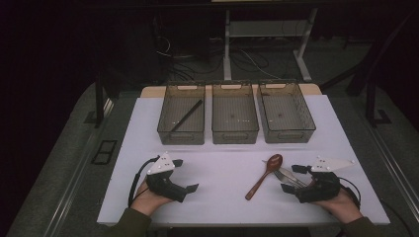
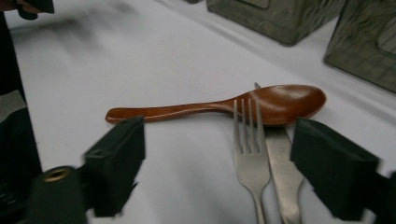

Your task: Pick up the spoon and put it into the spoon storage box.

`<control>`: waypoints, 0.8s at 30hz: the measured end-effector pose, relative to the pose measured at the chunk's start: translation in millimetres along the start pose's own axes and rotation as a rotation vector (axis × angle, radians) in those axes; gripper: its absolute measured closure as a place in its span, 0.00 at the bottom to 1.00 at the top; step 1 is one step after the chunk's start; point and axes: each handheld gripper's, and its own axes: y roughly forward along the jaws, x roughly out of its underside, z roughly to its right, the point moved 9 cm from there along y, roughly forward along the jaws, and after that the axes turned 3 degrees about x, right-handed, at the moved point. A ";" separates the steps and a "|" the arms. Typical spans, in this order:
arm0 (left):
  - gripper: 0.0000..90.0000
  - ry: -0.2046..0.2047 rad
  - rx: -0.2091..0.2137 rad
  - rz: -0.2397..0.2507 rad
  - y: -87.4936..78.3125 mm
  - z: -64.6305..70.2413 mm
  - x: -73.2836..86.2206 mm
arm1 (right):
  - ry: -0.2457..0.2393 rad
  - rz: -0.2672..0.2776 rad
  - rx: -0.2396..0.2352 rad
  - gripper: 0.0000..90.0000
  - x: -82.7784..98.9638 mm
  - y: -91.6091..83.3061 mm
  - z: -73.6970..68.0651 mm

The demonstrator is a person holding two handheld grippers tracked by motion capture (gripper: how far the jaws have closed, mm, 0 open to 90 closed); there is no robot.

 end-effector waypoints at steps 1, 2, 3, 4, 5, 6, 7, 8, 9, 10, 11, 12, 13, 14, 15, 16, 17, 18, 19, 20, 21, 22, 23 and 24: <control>0.00 -0.002 0.002 0.000 0.0 -0.2 -0.1 | -0.004 -0.006 -0.006 0.27 -0.7 0.5 -1.2; 0.00 0.001 0.001 -0.002 -0.4 -0.6 -0.2 | -0.006 -0.011 -0.007 0.30 -1.4 1.3 -2.5; 0.00 0.000 0.000 0.002 -0.4 -0.7 -0.6 | -0.012 -0.017 -0.008 0.34 -1.8 2.2 -3.0; 0.00 -0.001 0.001 0.004 -0.5 -0.6 -0.8 | -0.013 -0.018 -0.015 0.38 -2.6 3.7 -3.6; 0.00 -0.007 0.000 0.006 -0.5 -0.2 -0.9 | -0.005 -0.022 -0.019 0.41 -3.2 4.9 -4.4; 0.00 -0.005 0.001 0.010 -0.2 -0.2 -1.2 | -0.005 -0.028 -0.021 0.47 -3.6 6.2 -5.0; 0.00 -0.006 0.002 0.008 -0.1 -0.1 -1.0 | 0.001 -0.038 -0.024 0.50 -3.9 7.8 -6.3; 0.00 -0.005 0.002 0.008 0.0 0.0 -0.9 | 0.000 -0.044 -0.027 0.54 -4.3 9.9 -7.6; 0.00 -0.005 0.002 0.008 0.1 0.1 -0.9 | -0.005 -0.052 -0.032 0.60 -4.7 12.0 -9.3; 0.00 -0.005 0.002 0.010 0.3 0.3 -0.9 | -0.011 -0.060 -0.037 0.63 -5.0 14.3 -11.3; 0.00 -0.006 0.002 0.010 0.3 0.4 -0.8 | -0.017 -0.065 -0.043 0.66 -5.4 16.8 -13.9; 0.00 -0.006 0.001 0.009 0.3 0.5 -0.7 | -0.025 -0.071 -0.046 0.71 -5.7 19.3 -15.8; 0.00 -0.003 0.001 0.009 0.3 0.6 -0.7 | -0.035 -0.074 -0.048 0.74 -6.0 21.9 -17.9; 0.00 -0.001 0.001 0.008 0.3 0.8 -0.7 | -0.045 -0.079 -0.046 0.78 -6.5 24.4 -19.0; 0.00 0.000 0.000 0.009 0.3 0.9 -0.9 | -0.048 -0.085 -0.044 0.82 -7.0 27.1 -19.7; 0.00 0.002 0.001 0.008 0.2 1.0 -1.1 | -0.054 -0.088 -0.046 0.84 -7.5 30.1 -20.4; 0.00 0.002 0.002 0.008 0.1 1.3 -1.2 | -0.058 -0.098 -0.042 0.86 -7.5 32.7 -20.5; 0.00 0.003 0.003 0.009 0.1 1.5 -1.4 | -0.061 -0.103 -0.041 0.89 -7.5 35.4 -20.1; 0.00 0.004 0.004 0.011 0.2 1.8 -1.4 | -0.065 -0.109 -0.040 0.91 -7.4 37.7 -19.9; 0.00 0.004 0.006 0.011 0.4 2.0 -1.4 | -0.069 -0.116 -0.041 0.92 -7.1 39.5 -19.6; 0.00 0.003 0.006 0.012 0.6 2.0 -1.2 | -0.065 -0.119 -0.042 0.94 -7.1 41.3 -19.6; 0.00 0.003 0.006 0.011 0.6 2.0 -1.1 | -0.065 -0.124 -0.043 0.97 -6.8 42.6 -19.1; 0.00 0.001 0.006 0.013 0.5 1.8 -1.0 | -0.064 -0.126 -0.045 0.98 -6.7 44.0 -18.9; 0.00 0.001 0.006 0.014 0.5 1.7 -1.0 | -0.062 -0.134 -0.042 0.98 -6.2 45.0 -18.5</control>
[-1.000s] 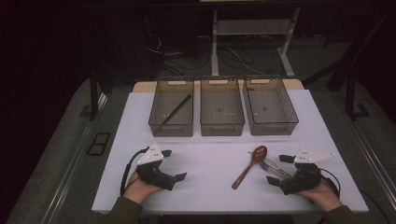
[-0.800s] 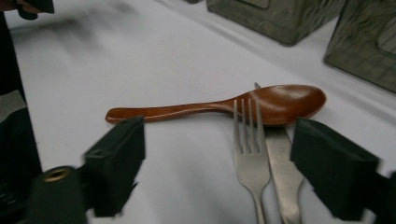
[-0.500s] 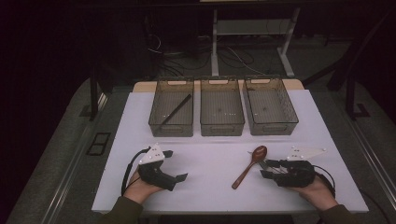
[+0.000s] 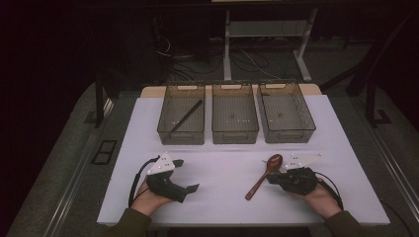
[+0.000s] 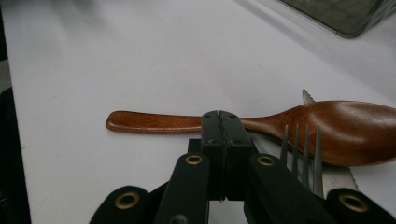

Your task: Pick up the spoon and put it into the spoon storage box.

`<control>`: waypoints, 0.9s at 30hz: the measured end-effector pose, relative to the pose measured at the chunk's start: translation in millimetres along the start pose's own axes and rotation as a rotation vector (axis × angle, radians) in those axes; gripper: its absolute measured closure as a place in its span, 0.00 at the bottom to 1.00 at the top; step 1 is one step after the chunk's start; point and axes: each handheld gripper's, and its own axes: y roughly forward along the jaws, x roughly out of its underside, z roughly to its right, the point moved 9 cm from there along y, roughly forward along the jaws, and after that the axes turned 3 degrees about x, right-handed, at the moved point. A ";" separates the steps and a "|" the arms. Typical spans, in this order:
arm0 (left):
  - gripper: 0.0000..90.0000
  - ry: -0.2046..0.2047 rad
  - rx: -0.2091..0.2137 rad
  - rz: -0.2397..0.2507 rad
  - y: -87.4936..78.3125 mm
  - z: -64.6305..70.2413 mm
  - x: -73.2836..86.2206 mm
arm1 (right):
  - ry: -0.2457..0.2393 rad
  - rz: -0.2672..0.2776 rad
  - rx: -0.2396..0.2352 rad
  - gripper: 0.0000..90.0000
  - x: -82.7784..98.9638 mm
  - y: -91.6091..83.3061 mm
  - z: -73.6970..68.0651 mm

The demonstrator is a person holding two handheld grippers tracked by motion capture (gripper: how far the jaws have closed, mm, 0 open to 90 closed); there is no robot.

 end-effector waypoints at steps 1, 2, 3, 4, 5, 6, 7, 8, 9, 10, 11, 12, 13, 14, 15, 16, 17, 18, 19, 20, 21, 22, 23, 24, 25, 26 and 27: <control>0.00 0.000 0.000 -0.003 -0.2 -0.1 0.3 | 0.000 -0.003 -0.002 0.99 0.0 1.7 0.2; 0.00 -0.001 0.000 -0.003 -0.2 -0.2 0.3 | 0.003 -0.010 -0.006 0.98 0.4 3.3 -0.3; 0.00 0.000 0.000 -0.003 -0.3 0.0 0.2 | 0.001 -0.016 -0.008 0.99 0.8 5.0 -0.5; 0.00 0.000 0.001 0.000 0.0 0.3 0.0 | -0.004 -0.020 -0.010 0.99 0.9 7.0 -0.8; 0.00 0.001 0.002 -0.002 0.0 0.6 0.0 | -0.006 -0.025 -0.011 0.99 1.1 8.7 -1.6; 0.00 0.001 0.002 -0.003 0.2 0.6 0.0 | -0.008 -0.029 -0.012 0.99 1.2 10.2 -2.2; 0.00 0.000 0.004 -0.001 0.5 0.8 0.0 | -0.012 -0.033 -0.011 0.99 1.2 11.6 -2.3; 0.00 -0.003 0.007 -0.002 0.5 0.9 -0.1 | -0.015 -0.035 -0.011 0.99 1.2 12.9 -2.5; 0.00 -0.007 0.010 0.003 0.6 1.1 -0.5 | -0.012 -0.040 -0.011 0.99 1.5 14.0 -3.0; 0.00 -0.012 0.012 0.007 0.6 1.3 -0.9 | -0.016 -0.042 -0.012 0.99 1.6 15.2 -3.1; 0.00 -0.011 0.011 0.009 0.6 1.4 -1.2 | -0.021 -0.044 -0.012 0.98 1.7 16.4 -3.0; 0.00 -0.010 0.011 0.008 0.4 1.4 -1.2 | -0.016 -0.046 -0.010 0.99 1.6 17.3 -3.4; 0.00 -0.010 0.010 0.008 0.3 1.4 -1.2 | -0.022 -0.046 -0.012 0.99 1.3 18.2 -3.5; 0.00 -0.012 0.010 0.009 0.4 1.4 -1.2 | -0.021 -0.045 -0.010 0.99 0.7 19.1 -3.6; 0.00 -0.012 0.009 0.009 0.4 1.3 -1.1 | -0.022 -0.044 -0.010 0.99 -0.1 19.9 -3.8; 0.00 -0.012 0.009 0.009 0.5 1.2 -1.0 | -0.023 -0.048 -0.011 0.99 -0.4 20.6 -4.0; 0.00 -0.011 0.008 0.008 0.5 1.2 -1.1 | -0.028 -0.046 -0.011 0.99 -1.1 21.9 -4.1; 0.00 -0.009 0.008 0.008 0.5 1.3 -1.1 | -0.025 -0.045 -0.010 0.99 -1.8 22.9 -4.2; 0.00 -0.008 0.009 0.004 0.3 1.4 -1.1 | -0.027 -0.047 -0.011 0.99 -2.3 23.7 -4.5; 0.00 -0.007 0.009 0.005 0.3 1.5 -1.1 | -0.031 -0.044 -0.011 0.99 -3.2 24.5 -4.6; 0.00 -0.007 0.008 0.005 0.2 1.6 -1.1 | -0.030 -0.047 -0.014 0.99 -3.6 24.6 -5.3; 0.00 -0.007 0.008 0.005 0.2 1.4 -1.1 | -0.031 -0.046 -0.016 0.99 -3.9 24.4 -6.5; 0.00 -0.009 0.008 0.009 0.2 1.3 -1.3 | -0.035 -0.045 -0.016 0.99 -4.2 24.0 -7.0; 0.00 -0.010 0.008 0.009 0.2 1.2 -1.2 | -0.035 -0.043 -0.018 0.99 -4.6 24.0 -7.2; 0.00 -0.012 0.008 0.010 0.4 1.2 -1.2 | -0.032 -0.048 -0.016 0.99 -4.6 24.3 -7.4; 0.00 -0.012 0.008 0.008 0.4 1.3 -1.1 | -0.033 -0.050 -0.015 0.99 -4.5 24.8 -7.2; 0.00 -0.009 0.009 0.005 0.3 1.4 -0.9 | -0.032 -0.049 -0.016 0.98 -4.6 25.1 -7.5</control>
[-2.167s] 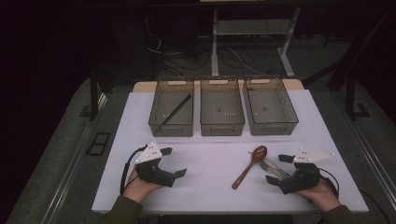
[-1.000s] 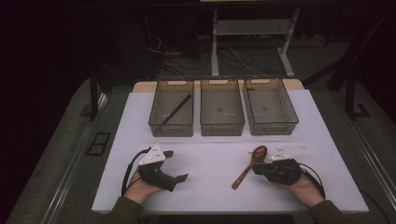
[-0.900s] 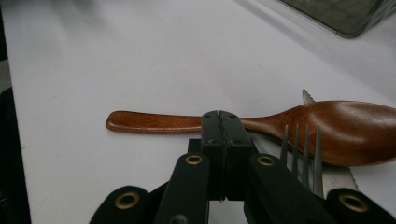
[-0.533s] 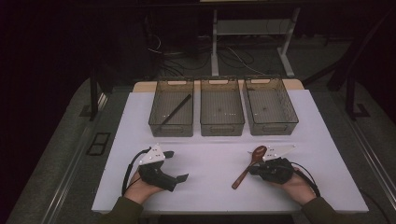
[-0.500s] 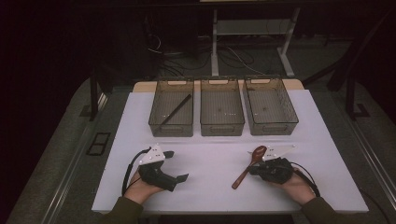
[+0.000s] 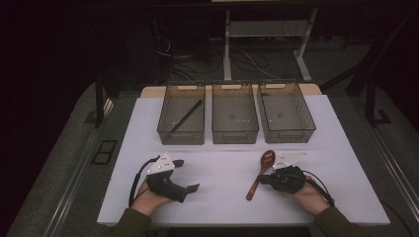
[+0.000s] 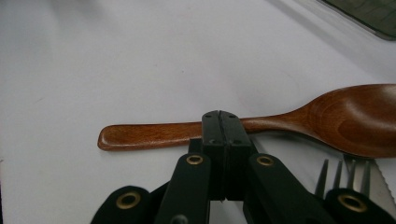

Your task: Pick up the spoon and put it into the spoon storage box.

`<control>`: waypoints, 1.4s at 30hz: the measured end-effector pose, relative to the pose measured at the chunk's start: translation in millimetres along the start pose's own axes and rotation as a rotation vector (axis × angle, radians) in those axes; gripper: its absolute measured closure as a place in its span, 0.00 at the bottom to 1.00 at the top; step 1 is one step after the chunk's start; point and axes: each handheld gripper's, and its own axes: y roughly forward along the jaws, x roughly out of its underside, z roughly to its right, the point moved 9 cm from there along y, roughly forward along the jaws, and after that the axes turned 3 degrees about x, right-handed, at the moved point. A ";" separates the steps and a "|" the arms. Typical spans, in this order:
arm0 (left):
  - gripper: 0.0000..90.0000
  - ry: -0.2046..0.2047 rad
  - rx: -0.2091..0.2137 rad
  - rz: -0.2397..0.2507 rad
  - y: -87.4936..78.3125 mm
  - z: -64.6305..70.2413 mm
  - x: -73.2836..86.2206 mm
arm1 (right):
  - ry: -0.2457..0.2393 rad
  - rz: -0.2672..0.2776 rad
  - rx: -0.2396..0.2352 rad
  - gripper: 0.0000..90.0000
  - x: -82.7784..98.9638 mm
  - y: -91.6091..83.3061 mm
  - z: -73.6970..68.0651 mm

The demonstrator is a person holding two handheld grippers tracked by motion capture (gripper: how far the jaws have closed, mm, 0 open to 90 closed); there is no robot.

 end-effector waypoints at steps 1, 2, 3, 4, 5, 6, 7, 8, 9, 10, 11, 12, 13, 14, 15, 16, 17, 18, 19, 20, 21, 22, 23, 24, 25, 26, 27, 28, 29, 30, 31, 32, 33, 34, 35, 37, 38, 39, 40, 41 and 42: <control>0.00 0.001 -0.001 0.000 -0.1 0.3 -0.1 | -0.003 -0.002 -0.001 0.98 0.3 -0.2 -0.4; 0.00 -0.001 -0.001 0.002 -0.2 0.7 -0.5 | -0.006 0.000 0.003 0.98 0.0 -1.1 -0.8; 0.00 0.001 0.000 0.004 -0.3 0.7 -0.9 | -0.010 0.009 0.002 0.98 -1.6 -3.3 -0.6; 0.00 0.000 0.000 0.005 -0.3 0.8 -1.0 | -0.009 0.023 0.003 0.98 -4.6 -6.4 0.3; 0.00 -0.002 0.001 0.004 0.0 0.9 -0.8 | -0.009 0.040 0.008 0.98 -8.5 -10.0 2.4; 0.00 -0.001 0.002 0.001 0.4 0.5 -0.2 | -0.009 0.053 0.016 0.96 -12.6 -14.3 6.2; 0.00 -0.003 0.003 -0.002 0.8 0.5 0.3 | -0.003 0.069 0.027 0.95 -17.1 -18.4 11.1; 0.00 -0.005 0.003 -0.002 1.2 0.4 0.6 | 0.003 0.081 0.040 0.95 -21.4 -22.0 17.3; 0.00 -0.006 0.003 -0.002 1.3 0.6 0.7 | 0.012 0.087 0.054 0.93 -24.9 -25.0 23.9; 0.00 -0.004 0.004 -0.002 1.0 0.7 0.6 | 0.019 0.091 0.066 0.91 -27.8 -26.7 30.7; 0.00 -0.002 0.003 -0.001 0.9 0.7 0.4 | 0.025 0.087 0.075 0.91 -29.5 -27.8 36.5; 0.00 -0.003 0.004 -0.002 0.7 0.5 0.3 | 0.027 0.086 0.087 0.91 -31.1 -28.5 41.4; 0.00 -0.004 0.004 -0.002 0.8 0.3 0.4 | 0.029 0.083 0.085 0.94 -32.3 -28.2 43.8; 0.00 -0.006 0.004 0.001 1.0 0.2 0.4 | 0.024 0.067 0.067 0.97 -32.3 -27.6 43.2; 0.00 -0.006 0.004 0.000 1.0 0.1 0.7 | 0.013 0.047 0.054 0.98 -31.4 -26.4 40.7; 0.00 -0.005 0.004 -0.001 0.8 0.1 0.9 | 0.001 0.032 0.040 0.99 -29.8 -25.2 37.2; 0.00 -0.004 0.004 -0.002 0.5 0.2 0.8 | -0.008 0.017 0.022 0.99 -27.3 -23.8 32.3; 0.00 -0.004 0.004 -0.001 0.4 0.3 0.6 | -0.022 0.006 0.007 0.99 -24.5 -22.5 26.4; 0.00 -0.004 0.004 0.000 0.3 0.4 0.5 | -0.035 0.003 -0.006 0.99 -21.7 -21.3 20.3; 0.00 -0.004 0.005 0.000 0.4 0.5 0.6 | -0.042 0.004 -0.024 0.99 -18.9 -20.4 13.8; 0.00 -0.004 0.005 0.000 0.4 0.5 0.6 | -0.050 0.008 -0.046 0.99 -16.2 -19.4 6.3; 0.00 -0.005 0.005 0.000 0.5 0.6 0.6 | -0.058 0.005 -0.062 0.99 -12.9 -18.3 -1.7; 0.00 -0.005 0.005 0.000 0.6 0.6 0.6 | -0.072 -0.007 -0.077 0.99 -9.0 -16.6 -9.4; 0.00 -0.004 0.004 -0.003 0.4 0.6 0.6 | -0.085 -0.014 -0.086 0.99 -5.8 -14.3 -16.0; 0.00 -0.002 0.004 -0.003 0.5 0.6 0.6 | -0.087 -0.023 -0.097 0.99 -2.8 -12.1 -21.6; 0.00 -0.002 0.003 -0.002 0.6 0.7 0.5 | -0.094 -0.031 -0.104 0.99 0.2 -9.7 -26.3; 0.00 0.000 0.004 -0.002 0.7 0.8 0.4 | -0.097 -0.040 -0.107 0.99 3.2 -7.9 -30.1; 0.00 -0.001 0.004 -0.002 0.7 1.0 0.4 | -0.095 -0.039 -0.114 0.99 5.2 -6.3 -32.9; 0.00 -0.001 0.004 -0.001 0.9 1.0 0.3 | -0.098 -0.040 -0.114 0.99 6.8 -5.0 -35.1; 0.00 -0.002 0.004 -0.002 1.1 1.1 0.4 | -0.099 -0.039 -0.121 0.99 7.7 -4.0 -37.6; 0.00 -0.003 0.005 -0.003 1.3 1.1 0.6 | -0.098 -0.037 -0.131 0.99 8.1 -2.9 -40.2; 0.00 -0.002 0.005 -0.004 1.3 1.2 0.7 | -0.101 -0.036 -0.134 0.98 8.2 -1.9 -42.3; 0.00 -0.001 0.004 -0.002 1.3 1.3 0.6 | -0.104 -0.035 -0.144 0.99 7.9 -0.8 -45.0; 0.00 -0.002 0.005 0.000 1.1 1.4 0.4 | -0.108 -0.033 -0.151 0.99 7.5 0.4 -47.0; 0.00 -0.002 0.004 -0.001 1.0 1.3 0.3 | -0.105 -0.034 -0.158 0.99 7.2 1.5 -49.2; 0.00 -0.002 0.005 -0.002 1.0 1.2 0.3 | -0.111 -0.034 -0.167 0.99 6.7 3.8 -52.5; 0.00 -0.003 0.005 -0.003 1.2 1.3 0.6 | -0.112 -0.031 -0.170 0.99 5.8 4.9 -53.6; 0.00 -0.003 0.007 -0.005 1.3 1.4 0.8 | -0.109 -0.029 -0.174 0.99 5.1 5.9 -55.1; 0.00 -0.004 0.007 -0.004 1.5 1.5 0.7 | -0.112 -0.027 -0.172 0.99 4.1 7.2 -55.7; 0.00 -0.004 0.007 -0.001 1.7 1.6 0.5 | -0.116 -0.023 -0.172 0.99 3.0 8.6 -56.4; 0.00 -0.004 0.005 -0.001 1.7 1.7 0.4 | -0.116 -0.025 -0.173 0.99 2.3 10.1 -57.6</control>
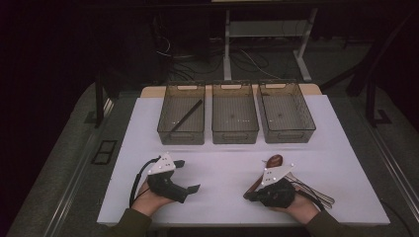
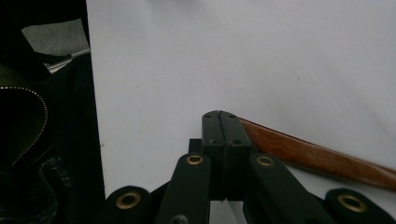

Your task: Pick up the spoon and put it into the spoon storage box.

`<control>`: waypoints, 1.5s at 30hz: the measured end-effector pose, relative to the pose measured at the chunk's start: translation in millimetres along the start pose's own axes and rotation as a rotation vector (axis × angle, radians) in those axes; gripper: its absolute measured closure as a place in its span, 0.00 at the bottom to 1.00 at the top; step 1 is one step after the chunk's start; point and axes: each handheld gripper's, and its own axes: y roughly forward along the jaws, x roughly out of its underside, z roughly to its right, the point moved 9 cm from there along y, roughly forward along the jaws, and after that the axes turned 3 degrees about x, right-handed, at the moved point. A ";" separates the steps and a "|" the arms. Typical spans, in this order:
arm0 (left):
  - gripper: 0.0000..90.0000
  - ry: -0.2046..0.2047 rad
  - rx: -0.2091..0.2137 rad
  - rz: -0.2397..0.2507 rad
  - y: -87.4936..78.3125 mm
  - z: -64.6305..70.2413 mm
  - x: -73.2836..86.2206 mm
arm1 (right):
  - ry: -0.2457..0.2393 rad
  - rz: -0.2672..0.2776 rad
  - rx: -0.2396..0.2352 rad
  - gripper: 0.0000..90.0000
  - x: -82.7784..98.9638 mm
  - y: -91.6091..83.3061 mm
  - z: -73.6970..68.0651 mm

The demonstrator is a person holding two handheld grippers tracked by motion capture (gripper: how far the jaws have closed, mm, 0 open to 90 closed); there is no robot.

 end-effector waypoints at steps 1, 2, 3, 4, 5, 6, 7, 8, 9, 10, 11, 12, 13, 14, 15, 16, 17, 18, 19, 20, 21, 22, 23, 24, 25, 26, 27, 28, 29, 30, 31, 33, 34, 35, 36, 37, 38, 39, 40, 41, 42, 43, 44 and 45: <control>0.00 0.000 -0.001 0.001 -0.1 0.0 -0.1 | -0.005 0.000 0.001 0.99 -0.9 1.6 0.0; 0.00 0.000 -0.001 0.001 -0.2 -0.1 -0.3 | -0.002 0.001 0.002 0.99 -2.0 2.8 0.4; 0.00 0.001 -0.001 0.002 -0.3 -0.1 -0.4 | -0.005 0.004 0.001 0.99 -3.3 4.1 0.9; 0.00 0.001 -0.001 0.001 -0.2 -0.1 -0.4 | -0.006 0.003 0.006 0.99 -4.3 4.9 2.1; 0.00 0.001 -0.001 0.001 -0.1 -0.1 -0.3 | -0.005 0.004 0.014 0.99 -5.7 5.9 3.2; 0.00 0.000 0.000 0.001 0.1 0.0 -0.2 | -0.006 0.006 0.017 0.99 -7.1 7.0 4.4; 0.00 0.000 0.001 0.000 0.1 0.0 -0.2 | -0.006 0.008 0.021 0.99 -8.7 8.4 5.3; 0.00 0.000 0.001 -0.001 0.1 0.0 -0.1 | -0.005 0.009 0.026 0.99 -10.3 9.9 6.3; 0.00 -0.001 0.001 0.000 0.1 0.0 0.0 | -0.008 0.010 0.028 0.99 -12.0 11.5 7.6; 0.00 0.000 0.000 0.000 -0.1 -0.2 -0.1 | -0.004 0.011 0.032 0.99 -13.5 13.1 8.7; 0.00 0.000 0.000 -0.003 -0.3 -0.4 0.0 | -0.002 0.010 0.040 0.99 -15.2 14.7 10.2; 0.00 0.000 0.001 -0.003 -0.3 -0.4 -0.1 | -0.004 0.011 0.046 0.99 -17.0 16.3 11.7; 0.00 0.000 0.000 -0.002 -0.3 -0.4 0.0 | -0.003 0.010 0.052 0.99 -18.7 17.7 13.3; 0.00 0.001 0.001 -0.003 -0.3 -0.2 0.0 | 0.002 0.014 0.056 0.99 -20.9 19.7 14.6; 0.00 0.000 0.000 0.000 -0.1 0.0 -0.2 | 0.000 0.014 0.064 0.99 -23.0 21.3 16.8; 0.00 0.000 0.000 0.000 -0.1 0.0 -0.2 | 0.002 0.015 0.069 0.99 -25.0 23.1 18.6; 0.00 0.001 0.001 0.000 0.0 0.0 -0.2 | 0.006 0.017 0.075 0.99 -27.2 24.9 20.6; 0.00 0.000 0.001 0.001 -0.1 0.0 -0.2 | 0.006 0.019 0.079 0.99 -29.6 26.8 22.9; 0.00 0.002 0.001 -0.002 -0.4 -0.2 -0.2 | 0.009 0.020 0.084 0.99 -31.8 28.6 25.0; 0.00 0.002 0.001 -0.002 -0.5 -0.2 -0.1 | 0.015 0.022 0.092 0.99 -34.0 30.6 27.2; 0.00 0.003 0.001 -0.001 -0.5 -0.3 -0.2 | 0.017 0.022 0.094 0.99 -36.0 32.4 29.4; 0.00 0.002 0.002 -0.001 -0.5 -0.3 -0.2 | 0.020 0.022 0.099 0.99 -38.0 34.3 31.3; 0.00 0.003 0.002 -0.001 -0.6 -0.4 -0.1 | 0.022 0.021 0.107 0.99 -40.0 35.9 33.4; 0.00 0.003 0.002 -0.001 -0.6 -0.5 -0.1 | 0.027 0.020 0.111 0.99 -41.9 37.4 34.9; 0.00 0.004 0.002 -0.001 -0.7 -0.6 -0.1 | 0.028 0.020 0.117 0.99 -43.6 38.9 36.6; 0.00 0.006 0.002 -0.001 -0.8 -0.7 -0.1 | 0.025 0.018 0.123 0.99 -44.9 40.2 37.6; 0.00 0.006 0.002 -0.001 -0.9 -0.6 -0.2 | 0.024 0.019 0.125 0.99 -46.0 41.5 38.1; 0.00 0.006 0.002 0.000 -1.0 -0.6 -0.3 | 0.026 0.020 0.129 0.99 -46.7 42.3 38.2; 0.00 0.006 0.003 0.000 -1.1 -0.5 -0.3 | 0.026 0.020 0.129 0.99 -46.9 42.3 38.1; 0.00 0.007 0.004 0.000 -1.2 -0.4 -0.2 | 0.024 0.021 0.130 0.99 -47.0 41.7 38.2; 0.00 0.007 0.003 0.000 -1.2 -0.5 -0.1 | 0.025 0.025 0.128 0.99 -47.1 40.4 38.2; 0.00 0.009 0.003 -0.004 -1.4 -0.8 0.3 | 0.029 0.034 0.124 0.98 -48.6 35.7 37.9; 0.00 0.010 0.003 -0.005 -1.6 -0.8 0.5 | 0.033 0.044 0.120 0.98 -49.8 32.9 38.2; 0.00 0.011 0.003 -0.005 -2.0 -0.9 0.6 | 0.043 0.053 0.116 0.95 -50.9 29.8 38.2; 0.00 0.013 0.003 -0.004 -2.2 -0.9 0.6 | 0.049 0.058 0.111 0.92 -51.6 26.6 38.4; 0.00 0.014 0.003 -0.003 -2.3 -1.1 0.6 | 0.054 0.065 0.111 0.91 -52.1 22.9 38.9; 0.00 0.013 0.002 -0.003 -2.4 -1.3 0.8 | 0.054 0.074 0.112 0.89 -52.9 18.9 40.0; 0.00 0.012 0.001 -0.005 -2.4 -1.5 1.1 | 0.063 0.086 0.111 0.85 -53.9 14.6 41.1; 0.00 0.012 0.001 -0.006 -2.2 -1.6 1.4 | 0.072 0.096 0.111 0.81 -54.7 10.3 42.6; 0.00 0.012 0.000 -0.008 -2.1 -1.7 1.7 | 0.078 0.100 0.112 0.77 -55.2 6.0 44.4; 0.00 0.011 -0.001 -0.008 -2.1 -1.8 1.9 | 0.081 0.104 0.117 0.73 -55.7 1.7 46.5; 0.00 0.011 -0.001 -0.009 -2.0 -2.0 2.1 | 0.086 0.112 0.122 0.69 -56.2 -2.9 48.9; 0.00 0.011 0.000 -0.008 -2.1 -2.0 2.0 | 0.094 0.118 0.127 0.66 -56.4 -7.4 51.8; 0.00 0.011 0.000 -0.008 -2.1 -1.9 2.0 | 0.107 0.123 0.132 0.63 -56.1 -11.9 54.9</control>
